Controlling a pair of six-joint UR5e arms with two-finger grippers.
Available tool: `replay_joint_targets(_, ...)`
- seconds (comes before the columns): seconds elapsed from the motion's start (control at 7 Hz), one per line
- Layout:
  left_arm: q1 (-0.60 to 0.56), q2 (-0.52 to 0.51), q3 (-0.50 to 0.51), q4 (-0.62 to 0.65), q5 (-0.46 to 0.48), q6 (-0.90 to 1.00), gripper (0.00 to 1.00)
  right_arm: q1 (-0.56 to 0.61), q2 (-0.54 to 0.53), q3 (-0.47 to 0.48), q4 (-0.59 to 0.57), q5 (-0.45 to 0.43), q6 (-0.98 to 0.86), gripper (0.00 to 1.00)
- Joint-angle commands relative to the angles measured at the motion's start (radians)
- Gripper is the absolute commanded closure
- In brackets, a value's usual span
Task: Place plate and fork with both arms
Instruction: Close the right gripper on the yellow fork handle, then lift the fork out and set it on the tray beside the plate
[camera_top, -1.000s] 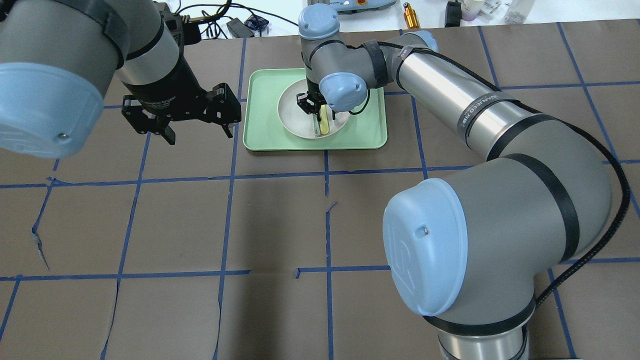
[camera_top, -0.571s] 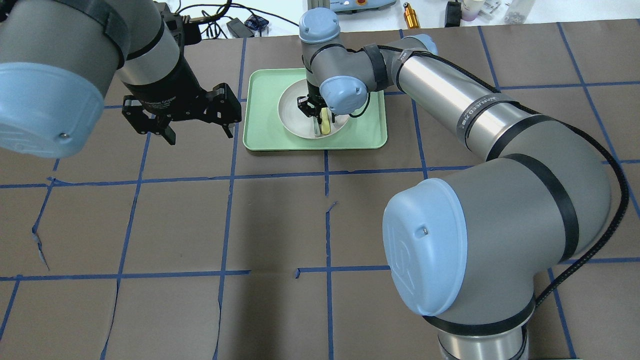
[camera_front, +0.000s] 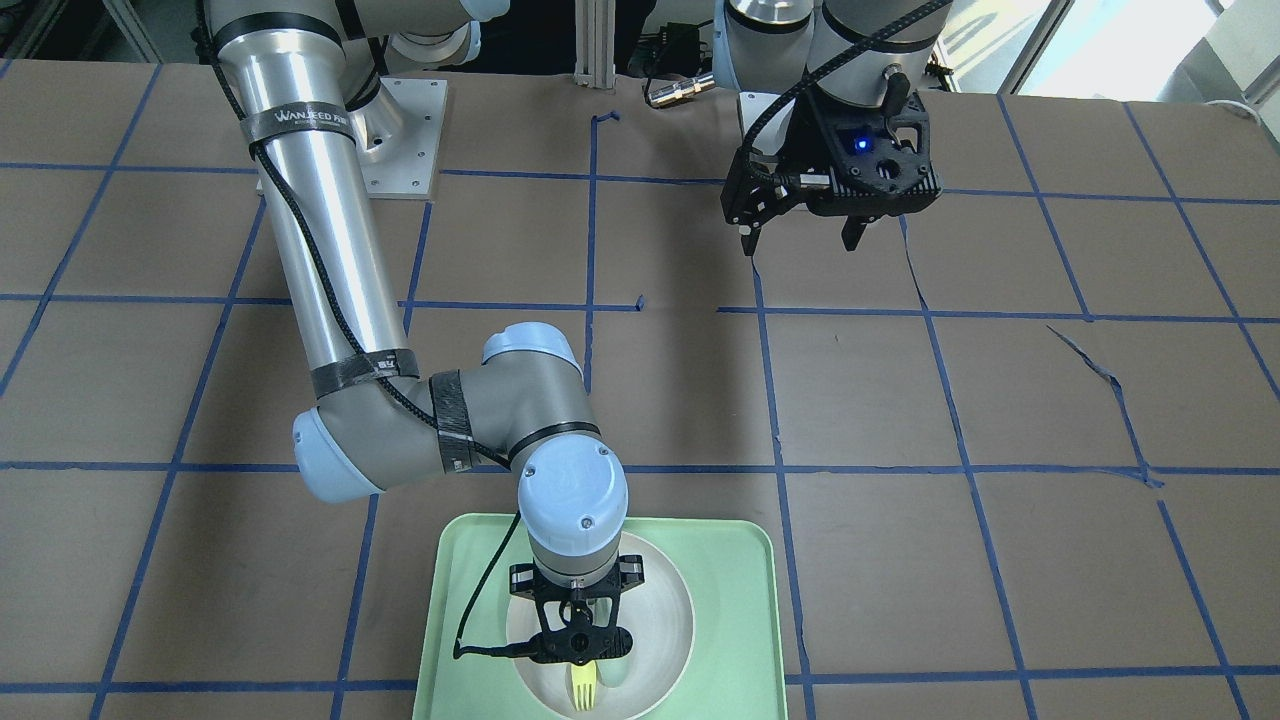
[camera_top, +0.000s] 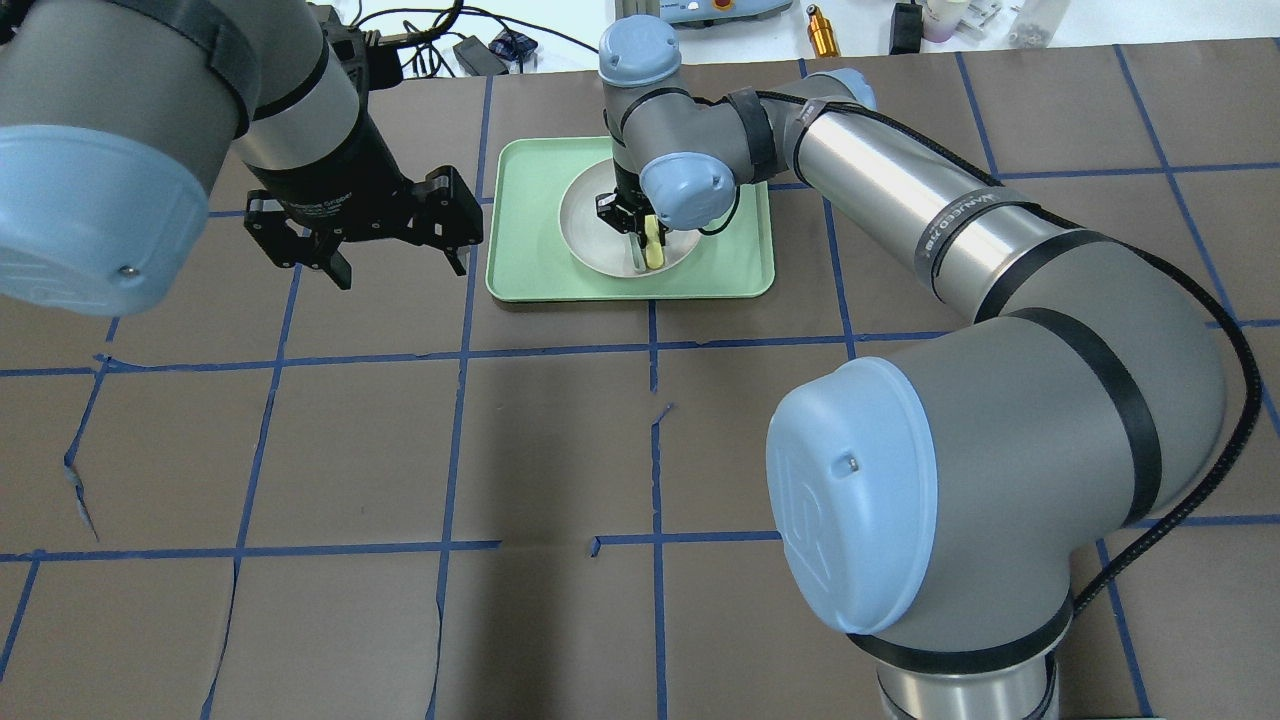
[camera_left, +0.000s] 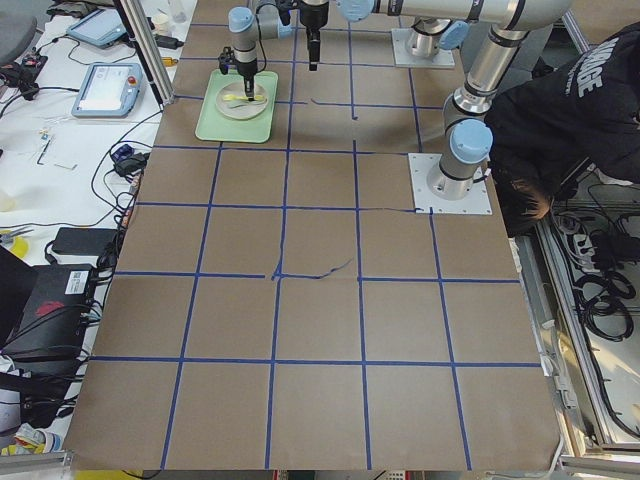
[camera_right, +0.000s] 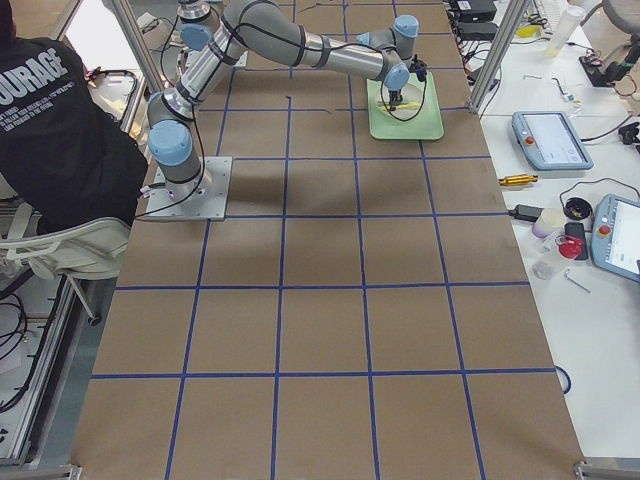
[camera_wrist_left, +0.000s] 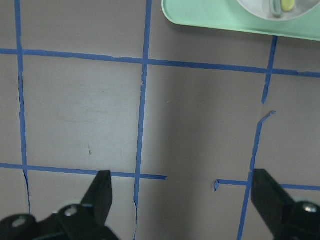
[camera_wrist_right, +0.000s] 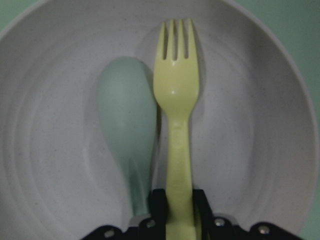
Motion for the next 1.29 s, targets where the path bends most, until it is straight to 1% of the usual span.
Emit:
replay_joint_targets(0.0,0.0,0.002,0.0,0.0,0.0,0.0,0.0,-0.005,-0.044,0.01,0.004,-0.007,-0.06,1.0)
replay_joint_targets(0.14,0.0,-0.002,0.0,0.0,0.0,0.0,0.0,-0.038,-0.074,0.017,0.009,-0.008,-0.106,0.99)
replay_joint_targets(0.29,0.0,-0.006,-0.002,0.0,0.0,-0.001,0.0,-0.129,-0.117,0.043,0.024,0.002,-0.12,0.99)
replay_joint_targets(0.43,0.0,-0.006,-0.002,0.0,0.0,-0.002,0.0,-0.174,-0.137,0.11,0.021,0.005,-0.192,0.99)
replay_joint_targets(0.57,0.0,-0.011,-0.002,0.0,0.0,-0.003,0.0,-0.175,-0.129,0.14,0.012,0.012,-0.186,0.99)
replay_joint_targets(0.86,0.0,-0.014,-0.002,0.0,0.0,-0.003,0.0,-0.17,-0.086,0.143,0.007,0.044,-0.163,0.99)
replay_joint_targets(1.0,-0.002,-0.015,-0.002,0.0,-0.002,-0.003,0.0,-0.169,-0.085,0.143,0.004,0.056,-0.149,0.97)
replay_joint_targets(1.14,-0.002,-0.017,-0.002,0.0,-0.002,-0.003,0.0,-0.169,-0.082,0.148,0.004,0.094,-0.151,0.9)
